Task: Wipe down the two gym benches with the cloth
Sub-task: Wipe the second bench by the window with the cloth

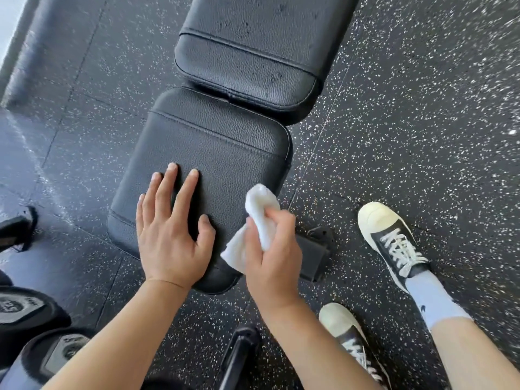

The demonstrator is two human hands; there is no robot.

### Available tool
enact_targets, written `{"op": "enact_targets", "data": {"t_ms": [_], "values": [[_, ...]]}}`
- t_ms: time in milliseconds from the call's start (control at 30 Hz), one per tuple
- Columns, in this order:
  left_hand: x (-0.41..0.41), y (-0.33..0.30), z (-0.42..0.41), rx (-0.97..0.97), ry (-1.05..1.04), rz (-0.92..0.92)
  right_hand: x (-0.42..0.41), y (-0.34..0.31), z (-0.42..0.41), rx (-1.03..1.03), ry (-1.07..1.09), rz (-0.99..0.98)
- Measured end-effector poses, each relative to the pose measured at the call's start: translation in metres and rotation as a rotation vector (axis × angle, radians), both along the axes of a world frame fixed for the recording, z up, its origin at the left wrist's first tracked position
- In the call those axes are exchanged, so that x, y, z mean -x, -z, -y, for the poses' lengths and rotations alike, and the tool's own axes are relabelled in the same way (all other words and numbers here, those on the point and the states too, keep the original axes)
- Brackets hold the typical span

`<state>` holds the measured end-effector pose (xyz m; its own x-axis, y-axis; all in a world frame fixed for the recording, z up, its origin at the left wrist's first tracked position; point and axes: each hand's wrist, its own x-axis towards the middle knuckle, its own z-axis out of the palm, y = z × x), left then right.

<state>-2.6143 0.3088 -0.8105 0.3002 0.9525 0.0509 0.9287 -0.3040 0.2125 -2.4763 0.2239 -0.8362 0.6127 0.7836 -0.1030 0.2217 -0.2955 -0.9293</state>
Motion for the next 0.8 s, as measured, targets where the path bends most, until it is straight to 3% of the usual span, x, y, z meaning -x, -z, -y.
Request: {"op": "enact_targets", "data": {"t_ms": [200, 400, 600, 800], "values": [[0.001, 0.001, -0.001, 0.002, 0.002, 0.0, -0.073, -0.022, -0.109, 0.011, -0.169, 0.576], [0.0, -0.002, -0.001, 0.018, -0.002, -0.023, -0.048, -0.038, -0.202, 0.052, -0.448, 0.872], [-0.001, -0.004, -0.002, 0.033, -0.006, -0.032, -0.024, -0.038, -0.243, 0.004, -0.688, 0.936], [0.002, -0.001, -0.002, 0.028, -0.004, -0.026, -0.091, -0.047, -0.168, -0.119, -0.904, 0.866]]}}
